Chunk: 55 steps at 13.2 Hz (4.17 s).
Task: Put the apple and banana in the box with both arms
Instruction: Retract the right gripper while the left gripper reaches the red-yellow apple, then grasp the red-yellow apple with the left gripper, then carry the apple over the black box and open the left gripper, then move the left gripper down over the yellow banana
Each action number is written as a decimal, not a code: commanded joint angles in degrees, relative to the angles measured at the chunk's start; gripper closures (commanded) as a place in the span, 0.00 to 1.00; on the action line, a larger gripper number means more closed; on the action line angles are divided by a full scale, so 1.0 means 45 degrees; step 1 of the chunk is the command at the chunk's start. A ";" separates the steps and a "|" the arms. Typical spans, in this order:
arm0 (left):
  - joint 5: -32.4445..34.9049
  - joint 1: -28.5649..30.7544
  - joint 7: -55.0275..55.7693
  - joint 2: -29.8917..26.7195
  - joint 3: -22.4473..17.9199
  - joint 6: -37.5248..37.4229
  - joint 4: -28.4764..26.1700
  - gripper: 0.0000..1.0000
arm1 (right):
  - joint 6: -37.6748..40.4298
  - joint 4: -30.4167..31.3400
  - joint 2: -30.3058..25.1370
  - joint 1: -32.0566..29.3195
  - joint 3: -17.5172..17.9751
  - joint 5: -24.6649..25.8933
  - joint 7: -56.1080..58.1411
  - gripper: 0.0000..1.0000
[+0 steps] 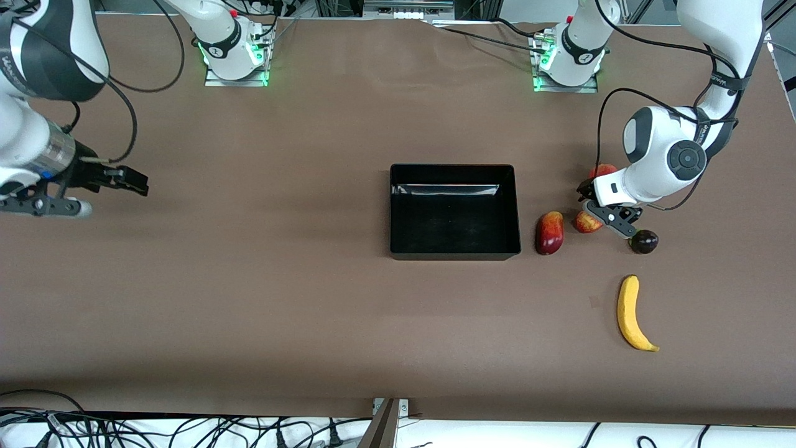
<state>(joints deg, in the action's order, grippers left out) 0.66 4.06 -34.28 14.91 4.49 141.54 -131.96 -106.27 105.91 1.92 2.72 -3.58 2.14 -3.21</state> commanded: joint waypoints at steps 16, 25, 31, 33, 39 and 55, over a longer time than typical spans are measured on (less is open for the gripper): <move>-0.0222 -0.0646 0.0351 -0.1120 -0.0022 -0.0607 0.0299 1.00 | 0.0880 0.0567 -0.1033 -0.0546 0.0424 -0.0182 0.0363 0.00; -0.1357 -0.6598 0.8541 0.0445 -0.0022 -0.3133 0.5037 1.00 | 0.0978 0.0567 -0.1013 -0.0468 0.0463 -0.0337 0.0402 0.00; -0.1337 -0.9125 1.2892 0.4026 -0.0256 -0.1808 0.7136 1.00 | 0.1153 0.0567 -0.0975 -0.0468 0.0463 -0.0690 0.0383 0.00; -0.1357 -0.9164 1.2990 0.4477 -0.0257 -0.1047 0.7136 1.00 | 0.1134 0.0567 -0.0936 -0.0468 0.0463 -0.0690 0.0382 0.00; -0.1240 -0.9166 1.2814 0.4424 -0.0276 -0.0535 0.6786 0.00 | 0.1154 0.0567 -0.0955 -0.0449 0.0463 -0.0670 0.0421 0.00; 0.1125 -0.0317 0.5079 0.3012 -0.0881 -0.0615 0.5299 0.00 | 0.0646 0.0547 -0.0467 -0.0214 0.0463 -0.0592 0.0382 0.00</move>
<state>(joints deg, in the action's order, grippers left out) 4.14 2.57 -10.56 26.12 1.70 136.57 -109.51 -102.54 108.18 -0.15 1.67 -1.60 0.12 -2.30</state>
